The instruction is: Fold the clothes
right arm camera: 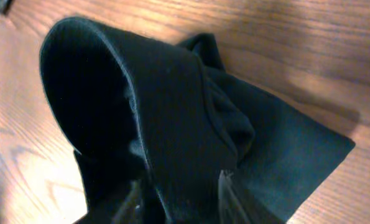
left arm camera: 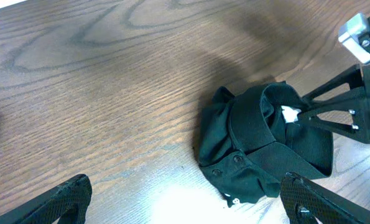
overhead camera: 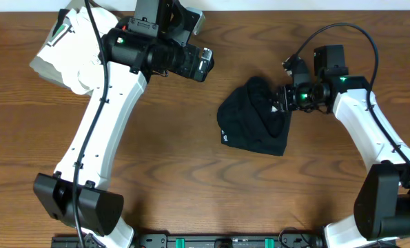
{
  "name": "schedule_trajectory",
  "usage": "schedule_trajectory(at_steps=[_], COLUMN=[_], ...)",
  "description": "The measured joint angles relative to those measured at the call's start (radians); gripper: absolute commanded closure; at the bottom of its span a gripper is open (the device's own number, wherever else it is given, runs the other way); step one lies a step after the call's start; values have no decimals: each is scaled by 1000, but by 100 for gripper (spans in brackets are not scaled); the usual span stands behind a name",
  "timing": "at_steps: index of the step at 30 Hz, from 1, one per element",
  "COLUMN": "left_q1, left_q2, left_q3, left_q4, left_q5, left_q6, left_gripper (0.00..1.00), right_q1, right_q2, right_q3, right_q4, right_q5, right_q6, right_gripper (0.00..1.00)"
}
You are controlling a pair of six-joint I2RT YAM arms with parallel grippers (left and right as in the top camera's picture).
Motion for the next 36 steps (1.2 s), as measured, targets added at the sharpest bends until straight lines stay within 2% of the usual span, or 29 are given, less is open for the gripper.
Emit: schedule_trajectory(at_steps=[1,2,9,14,17,23,25,29,31,36], left_q1=[-1,-2,-2,-2,-2,-2,-2,-2,-2,-2], left_q2=[0,0,6,6,6,6,6,6,6,6], left_q3=[0,0,0,0,0,-1,-2,-2,-2,-2], left_q4=[-1,-2,-8,-19,-21,-22,-23,-29,-29,-30], left_q5=[-2,-4,-12,-15,-15,-15,-22,-50,-60,-66], left_q6=[0,0,0,0,0,0,0,1,1,4], left_gripper=[2,2,2,2,2,2,2,2,2,2], right_q1=[2,2,-21,-146,-221,-243,-243,-243,-243,-243], right_q2=[3,6,11,11,13,109,153,172,172,140], right_q3=[0,0,0,-2,-26,-99,-113,-115,-95,2], right_q4=[-6,-13,-122,-195,-180,-98,-80,-79,-114,-241], right_q5=[10,15,89,134,165,182,183,186,187,172], right_q6=[-1,-2,51,67,67,66,67,69,72,71], right_gripper=[97,99,99,99,99,99,94,72,66,58])
